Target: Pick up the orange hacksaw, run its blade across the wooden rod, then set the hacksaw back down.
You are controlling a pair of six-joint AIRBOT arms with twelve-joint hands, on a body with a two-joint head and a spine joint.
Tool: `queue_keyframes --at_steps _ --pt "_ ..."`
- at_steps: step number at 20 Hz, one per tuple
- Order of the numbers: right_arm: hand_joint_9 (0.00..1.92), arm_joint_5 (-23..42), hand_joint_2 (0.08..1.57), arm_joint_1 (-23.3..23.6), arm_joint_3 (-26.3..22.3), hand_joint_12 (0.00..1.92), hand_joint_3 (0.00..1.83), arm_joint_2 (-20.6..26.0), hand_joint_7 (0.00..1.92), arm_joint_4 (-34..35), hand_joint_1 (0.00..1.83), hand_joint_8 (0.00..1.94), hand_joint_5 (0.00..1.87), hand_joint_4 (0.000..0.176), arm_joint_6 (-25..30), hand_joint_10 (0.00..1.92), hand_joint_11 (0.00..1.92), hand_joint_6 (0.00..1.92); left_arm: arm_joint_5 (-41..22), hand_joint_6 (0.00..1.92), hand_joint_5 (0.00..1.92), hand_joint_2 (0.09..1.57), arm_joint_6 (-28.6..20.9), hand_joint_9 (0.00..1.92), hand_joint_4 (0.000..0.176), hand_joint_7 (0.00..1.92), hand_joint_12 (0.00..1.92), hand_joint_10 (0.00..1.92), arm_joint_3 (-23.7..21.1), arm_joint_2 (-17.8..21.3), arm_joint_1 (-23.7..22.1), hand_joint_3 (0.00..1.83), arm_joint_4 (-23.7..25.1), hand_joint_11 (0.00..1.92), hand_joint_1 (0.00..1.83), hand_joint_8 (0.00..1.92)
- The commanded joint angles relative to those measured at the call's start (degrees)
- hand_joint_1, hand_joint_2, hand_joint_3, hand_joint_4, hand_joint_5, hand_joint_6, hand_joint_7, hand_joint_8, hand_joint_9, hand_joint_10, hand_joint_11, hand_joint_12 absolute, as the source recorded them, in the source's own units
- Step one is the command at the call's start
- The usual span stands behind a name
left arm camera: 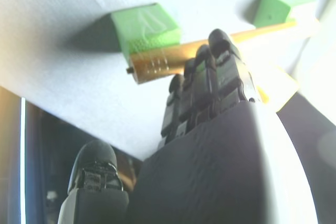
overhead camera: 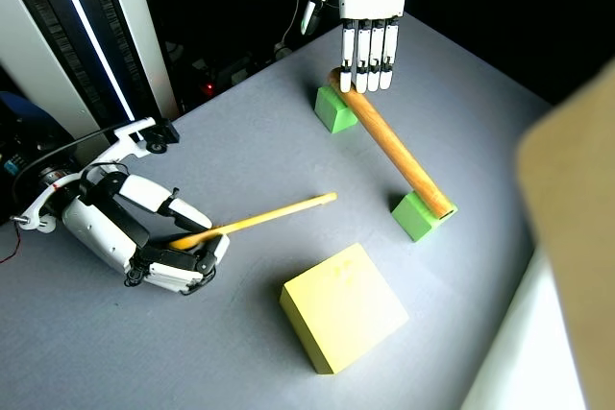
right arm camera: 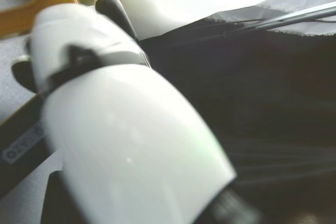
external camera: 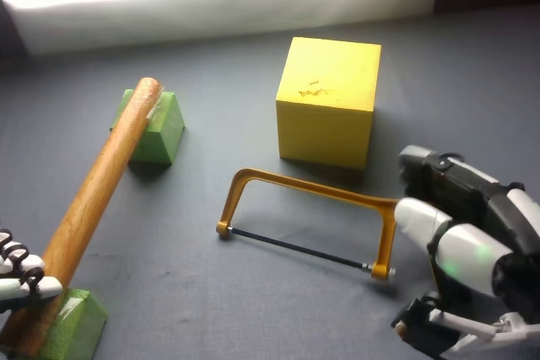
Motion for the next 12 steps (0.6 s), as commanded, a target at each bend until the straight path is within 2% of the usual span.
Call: queue_keyframes --at_steps 1,2,5,7,10,11,12 --pt "0.31 5.1 1.16 0.1 -0.2 1.29 0.00 0.6 0.32 -5.1 0.91 0.01 0.32 0.000 1.2 0.18 0.00 0.01 -0.7 0.00 0.08 1.20 0.1 0.06 0.000 0.08 0.29 0.00 0.1 0.1 -0.5 0.00 -0.7 0.00 0.00 0.00" --pt "0.21 4.9 1.14 0.4 -0.2 0.96 0.00 1.4 0.21 -6.3 0.84 0.00 0.19 0.000 1.4 0.07 0.00 0.00 -0.7 0.00 0.08 1.19 0.1 0.06 0.000 0.08 0.28 0.00 0.2 0.0 -0.5 0.00 -0.7 0.00 0.00 0.00" --pt "0.02 2.8 1.06 3.7 -0.3 0.30 0.00 4.5 0.01 -9.1 0.65 0.00 0.01 0.000 1.1 0.01 0.00 0.00 -0.7 0.00 0.08 1.19 0.1 0.06 0.000 0.08 0.25 0.00 0.5 -0.2 -0.8 0.00 -0.7 0.00 0.00 0.00" --pt "0.00 -1.0 0.97 7.7 -1.1 0.01 0.00 7.5 0.00 -9.8 0.56 0.00 0.00 0.000 0.3 0.00 0.00 0.00 -0.8 0.00 0.07 1.18 0.3 0.05 0.000 0.07 0.25 0.00 1.2 -0.4 -1.6 0.00 -0.7 0.00 0.00 0.00" --pt "0.00 -4.0 0.94 10.8 -3.0 0.00 0.00 10.7 0.00 -9.8 0.55 0.00 0.00 0.002 0.4 0.00 0.00 0.00 -1.8 0.00 0.08 1.19 0.7 0.05 0.000 0.08 0.22 0.00 2.2 -0.5 -2.2 0.00 -0.7 0.00 0.00 0.00" --pt "0.00 -5.1 0.95 12.0 -4.4 0.00 0.00 12.2 0.00 -9.8 0.49 0.00 0.00 0.011 0.3 0.00 0.00 0.00 -3.1 0.00 0.09 1.19 1.2 0.06 0.000 0.09 0.28 0.00 2.8 -0.5 -2.1 0.00 -0.7 0.00 0.00 0.00" --pt "0.00 -5.9 0.95 12.7 -5.0 0.00 0.00 13.1 0.00 -10.0 0.49 0.00 0.00 0.011 0.0 0.00 0.00 0.00 -4.0 0.00 0.09 1.19 1.3 0.06 0.000 0.09 0.28 0.00 3.2 -0.6 -2.2 0.00 -0.7 0.00 0.00 0.00"
